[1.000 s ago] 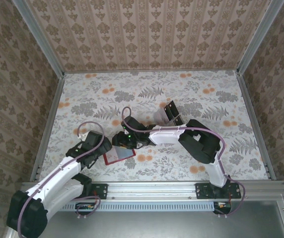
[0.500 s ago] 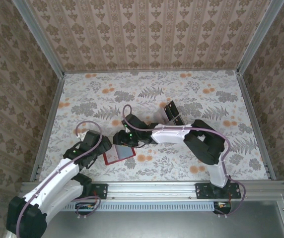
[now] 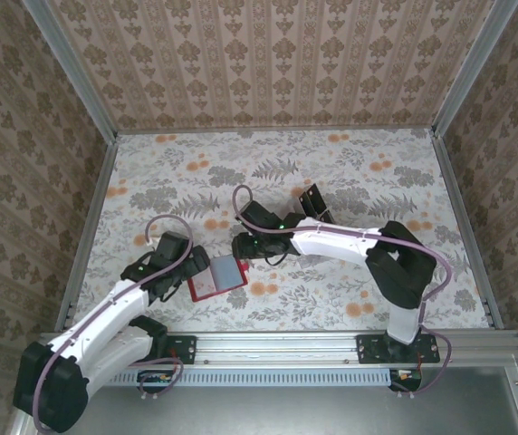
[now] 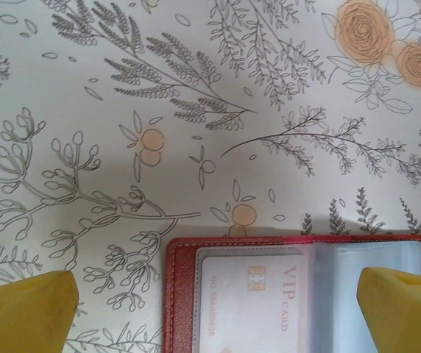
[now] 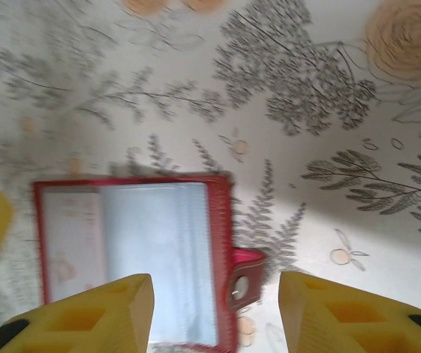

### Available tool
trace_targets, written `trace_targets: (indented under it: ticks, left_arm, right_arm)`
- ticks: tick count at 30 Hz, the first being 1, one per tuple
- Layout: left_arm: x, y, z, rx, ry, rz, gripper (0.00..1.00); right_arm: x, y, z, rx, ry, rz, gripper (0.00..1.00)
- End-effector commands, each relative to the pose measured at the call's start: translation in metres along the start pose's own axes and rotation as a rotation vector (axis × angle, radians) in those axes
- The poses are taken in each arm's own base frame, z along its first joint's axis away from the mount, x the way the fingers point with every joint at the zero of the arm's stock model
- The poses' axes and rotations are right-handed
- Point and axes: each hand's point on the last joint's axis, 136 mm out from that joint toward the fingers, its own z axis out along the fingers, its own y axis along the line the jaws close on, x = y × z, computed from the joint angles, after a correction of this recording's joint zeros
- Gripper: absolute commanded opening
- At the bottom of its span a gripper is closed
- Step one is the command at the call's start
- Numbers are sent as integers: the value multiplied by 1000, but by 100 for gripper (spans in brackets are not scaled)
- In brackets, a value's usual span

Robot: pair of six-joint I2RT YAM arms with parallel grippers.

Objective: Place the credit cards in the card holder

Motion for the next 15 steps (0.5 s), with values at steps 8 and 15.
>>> trace_targets:
  ticks: [8,15]
  left_arm:
    - [-13,-22,0,59,-12,22,100]
    - [-15,-29,5,70,-3,35,100]
  right_arm:
    - [5,-20,29,116,57,-39,38]
    - [-11,-44,20,157,-7,39,0]
